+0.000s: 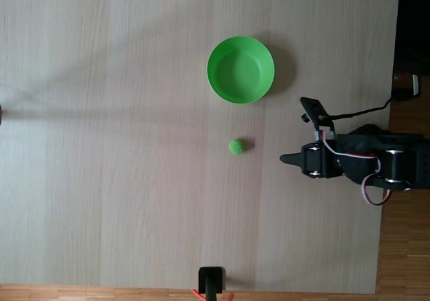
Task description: Grasp a green pompom and put it in the green bowl.
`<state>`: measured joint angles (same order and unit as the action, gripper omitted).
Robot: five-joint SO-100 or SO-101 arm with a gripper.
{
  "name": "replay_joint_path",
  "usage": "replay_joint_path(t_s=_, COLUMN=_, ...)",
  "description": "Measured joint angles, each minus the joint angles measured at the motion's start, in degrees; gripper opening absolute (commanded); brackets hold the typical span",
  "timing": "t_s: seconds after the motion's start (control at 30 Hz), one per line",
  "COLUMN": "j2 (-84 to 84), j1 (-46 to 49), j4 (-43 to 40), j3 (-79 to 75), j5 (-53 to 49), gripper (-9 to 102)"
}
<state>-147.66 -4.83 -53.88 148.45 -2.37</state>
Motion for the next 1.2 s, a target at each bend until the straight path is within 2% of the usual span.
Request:
replay_joint_path(t_s=0.3, j2=25.1, j1=0.0, j4=3.2, j3=-18.2, j5=0.2, gripper=0)
replay_joint_path(t_s=0.67, j2=43.9, j1=0.1, j4=3.6, j3=-30.5, j5=0.2, gripper=1)
replay_joint_path(t_s=1.03, j2=52.0, j1=7.6, j4=3.4, j3=-37.4, j5=-0.1, gripper=19)
replay_joint_path(t_s=1.2, j2=55.2, j1=6.9, j4=3.4, j3=-38.0, j5=-0.2, gripper=23)
